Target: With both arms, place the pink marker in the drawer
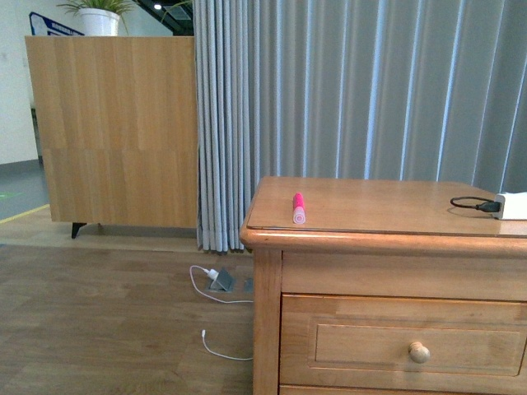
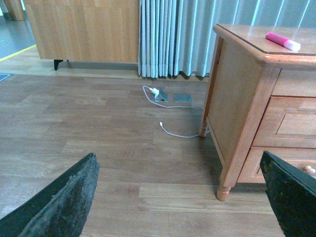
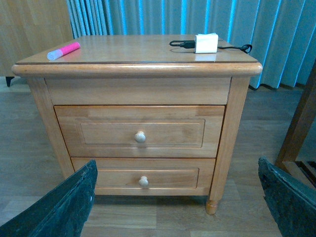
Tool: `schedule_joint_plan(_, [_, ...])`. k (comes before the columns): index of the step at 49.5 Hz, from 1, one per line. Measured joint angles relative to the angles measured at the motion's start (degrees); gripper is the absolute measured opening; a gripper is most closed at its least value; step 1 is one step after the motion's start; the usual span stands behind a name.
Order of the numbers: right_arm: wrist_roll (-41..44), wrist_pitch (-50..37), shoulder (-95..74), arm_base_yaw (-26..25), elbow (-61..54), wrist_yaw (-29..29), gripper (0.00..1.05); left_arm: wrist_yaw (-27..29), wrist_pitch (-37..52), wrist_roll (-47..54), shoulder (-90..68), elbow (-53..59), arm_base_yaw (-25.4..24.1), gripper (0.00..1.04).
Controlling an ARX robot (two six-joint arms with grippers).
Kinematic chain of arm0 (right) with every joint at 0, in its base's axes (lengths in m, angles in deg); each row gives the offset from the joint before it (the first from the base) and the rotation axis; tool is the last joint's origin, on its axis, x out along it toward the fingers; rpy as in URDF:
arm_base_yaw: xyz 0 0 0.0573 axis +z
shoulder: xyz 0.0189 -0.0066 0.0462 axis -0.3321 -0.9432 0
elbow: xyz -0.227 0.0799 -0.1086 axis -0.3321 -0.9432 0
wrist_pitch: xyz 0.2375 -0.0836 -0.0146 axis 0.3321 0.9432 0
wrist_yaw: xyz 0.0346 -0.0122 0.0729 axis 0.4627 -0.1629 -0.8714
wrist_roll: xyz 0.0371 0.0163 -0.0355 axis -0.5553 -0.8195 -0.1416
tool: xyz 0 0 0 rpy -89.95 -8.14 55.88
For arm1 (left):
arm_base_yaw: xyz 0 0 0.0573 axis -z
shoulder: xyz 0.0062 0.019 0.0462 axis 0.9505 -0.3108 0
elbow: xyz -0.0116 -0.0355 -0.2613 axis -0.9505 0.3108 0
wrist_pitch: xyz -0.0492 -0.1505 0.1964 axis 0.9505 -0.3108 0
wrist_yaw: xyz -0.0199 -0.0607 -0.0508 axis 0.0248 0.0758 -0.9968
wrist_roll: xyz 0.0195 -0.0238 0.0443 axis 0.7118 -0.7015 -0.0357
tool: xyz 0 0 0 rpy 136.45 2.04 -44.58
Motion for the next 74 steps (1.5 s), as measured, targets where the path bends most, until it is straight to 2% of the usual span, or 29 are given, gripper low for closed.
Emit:
schedule_joint_plan(22, [0.00,0.00,0.00,0.00,0.00,0.00,0.96,0.00,0.00,0.00,0.00,0.00,0.00,0.99])
schedule_joint_plan(25, [-1.46,6.95,-2.78,1.36,2.21,4.17,0.96,0.00,0.00,0.00,0.00,0.00,0.00,0.99])
schedule_joint_plan(31, [-2.58,10.32,-8.90,1.55,3.17,3.87,0.96,0.00,0.00,0.00,0.00,0.00,0.00,0.99])
schedule_joint_plan(34, [-2.49,7.67,-13.77,1.62,4.17,2.40,0.96,0.00,0.00,0.00,0.00,0.00,0.00,0.99])
schedule_joint_plan(42, [-2.05,-8.66,-35.65,2.21,7.96,1.31,0.96,0.00,0.00,0.00,0.00,0.00,0.00,0.99])
schedule_joint_plan(50, [-2.12,-23.19,-60.02,7.28,14.75,4.31,0.96,0.00,0.00,0.00,0.00,0.00,0.00,0.99])
schedule_joint_plan(60, [-3.15,-31.28,-82.44,13.51,26.56,7.26,0.96,0.00,0.00,0.00,0.00,0.00,0.00,0.99])
schedule_joint_plan(74, [-4.61,-36.41,-105.00,15.28,43.25,11.47,0.96,0.00,0.00,0.00,0.00,0.00,0.00,0.99])
